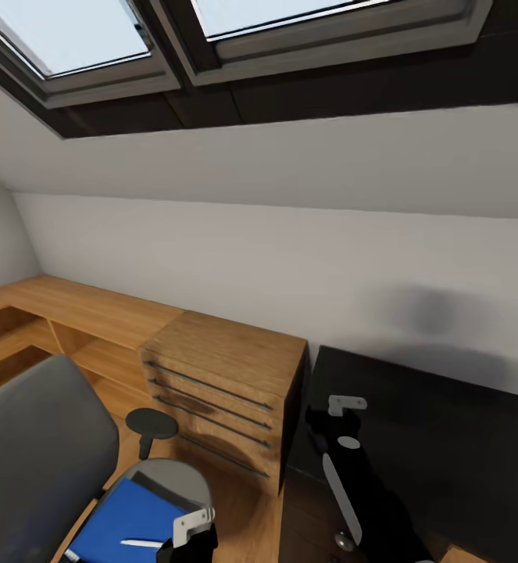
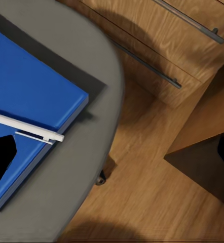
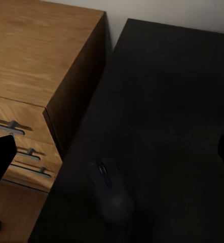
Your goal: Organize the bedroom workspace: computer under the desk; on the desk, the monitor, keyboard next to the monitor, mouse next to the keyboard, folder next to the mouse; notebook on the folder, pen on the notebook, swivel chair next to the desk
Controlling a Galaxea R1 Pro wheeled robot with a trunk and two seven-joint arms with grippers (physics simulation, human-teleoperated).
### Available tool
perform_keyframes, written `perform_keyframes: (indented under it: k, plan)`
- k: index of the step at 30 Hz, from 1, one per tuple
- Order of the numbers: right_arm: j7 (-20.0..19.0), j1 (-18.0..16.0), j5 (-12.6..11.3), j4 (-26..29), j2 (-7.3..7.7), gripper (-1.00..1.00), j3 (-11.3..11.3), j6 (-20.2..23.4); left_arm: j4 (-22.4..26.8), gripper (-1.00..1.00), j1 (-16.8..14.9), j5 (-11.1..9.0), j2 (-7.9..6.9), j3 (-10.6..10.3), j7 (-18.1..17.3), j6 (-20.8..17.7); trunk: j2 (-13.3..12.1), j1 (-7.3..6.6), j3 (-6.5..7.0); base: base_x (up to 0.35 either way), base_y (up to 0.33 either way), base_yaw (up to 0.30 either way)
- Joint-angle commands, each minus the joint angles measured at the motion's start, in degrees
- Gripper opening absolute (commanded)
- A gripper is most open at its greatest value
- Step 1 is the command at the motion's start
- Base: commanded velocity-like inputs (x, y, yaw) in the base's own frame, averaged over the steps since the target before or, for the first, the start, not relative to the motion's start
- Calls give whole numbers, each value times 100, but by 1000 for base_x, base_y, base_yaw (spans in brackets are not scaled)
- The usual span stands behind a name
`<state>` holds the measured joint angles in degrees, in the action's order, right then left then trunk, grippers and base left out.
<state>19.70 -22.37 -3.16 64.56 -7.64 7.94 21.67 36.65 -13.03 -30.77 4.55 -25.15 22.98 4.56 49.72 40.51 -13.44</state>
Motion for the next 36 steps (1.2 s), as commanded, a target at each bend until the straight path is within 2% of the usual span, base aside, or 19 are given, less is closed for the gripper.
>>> perform_keyframes:
  k: [1, 36]
  plan:
    - [43, -5, -33, 8, 0, 100, 11, 25, 0, 100, -7, -61, -7, -45, 40, 38, 7, -1, -8, -212, 0, 0]
    - [42, -4, -18, 4, 8, 100, 6, -22, 0, 100, -7, -61, 20, -44, 49, 33, 7, -1, -8, -335, 0, 0]
